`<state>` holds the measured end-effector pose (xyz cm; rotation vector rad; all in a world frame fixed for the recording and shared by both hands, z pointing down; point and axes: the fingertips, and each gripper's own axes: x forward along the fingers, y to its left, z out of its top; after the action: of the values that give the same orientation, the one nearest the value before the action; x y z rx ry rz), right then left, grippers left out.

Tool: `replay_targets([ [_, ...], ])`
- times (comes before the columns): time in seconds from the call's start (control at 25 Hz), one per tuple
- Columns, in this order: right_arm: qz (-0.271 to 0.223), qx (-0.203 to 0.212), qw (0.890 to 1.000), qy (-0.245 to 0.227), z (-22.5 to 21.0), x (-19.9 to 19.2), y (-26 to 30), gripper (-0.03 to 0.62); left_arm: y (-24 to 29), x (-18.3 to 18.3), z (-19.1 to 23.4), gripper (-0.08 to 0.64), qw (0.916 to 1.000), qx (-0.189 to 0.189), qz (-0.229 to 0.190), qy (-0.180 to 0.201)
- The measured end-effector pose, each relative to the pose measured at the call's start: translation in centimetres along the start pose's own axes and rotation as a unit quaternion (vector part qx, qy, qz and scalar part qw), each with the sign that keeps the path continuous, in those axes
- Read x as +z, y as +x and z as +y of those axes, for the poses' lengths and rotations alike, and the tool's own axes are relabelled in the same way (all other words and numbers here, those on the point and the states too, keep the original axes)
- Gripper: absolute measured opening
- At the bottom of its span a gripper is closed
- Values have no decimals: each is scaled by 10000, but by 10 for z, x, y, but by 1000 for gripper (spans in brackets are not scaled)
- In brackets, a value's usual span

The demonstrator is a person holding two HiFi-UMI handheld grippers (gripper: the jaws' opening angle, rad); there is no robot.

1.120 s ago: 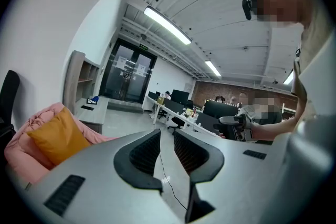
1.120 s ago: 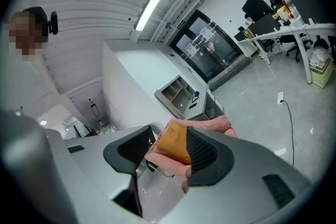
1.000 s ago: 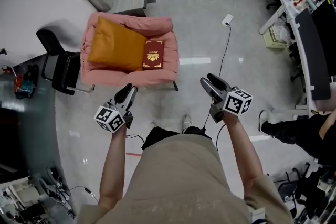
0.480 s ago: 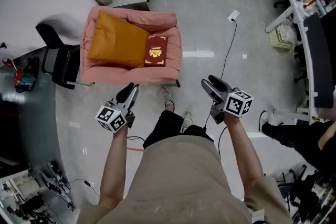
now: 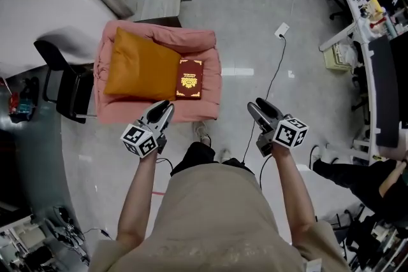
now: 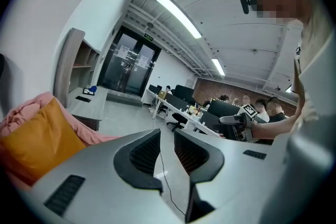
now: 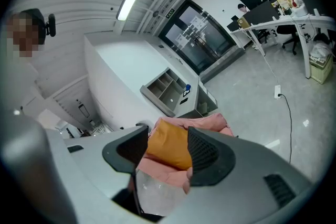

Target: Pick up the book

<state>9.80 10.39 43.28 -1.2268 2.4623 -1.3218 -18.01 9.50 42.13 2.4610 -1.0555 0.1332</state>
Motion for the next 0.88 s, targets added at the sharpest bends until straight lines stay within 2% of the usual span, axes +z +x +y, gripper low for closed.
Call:
replay_targets([
  [0.4, 55, -300, 9994, 172, -13, 26, 83, 224, 34, 31, 79, 72, 9995, -287, 136, -83],
  [0.68, 155, -503, 9985, 172, -16, 28, 122, 227, 50, 33, 119, 72, 9985, -488, 198, -169],
  [0.88, 334, -607, 9973, 254, -22, 14, 138, 227, 57, 23, 141, 72, 9982, -465, 199, -321],
])
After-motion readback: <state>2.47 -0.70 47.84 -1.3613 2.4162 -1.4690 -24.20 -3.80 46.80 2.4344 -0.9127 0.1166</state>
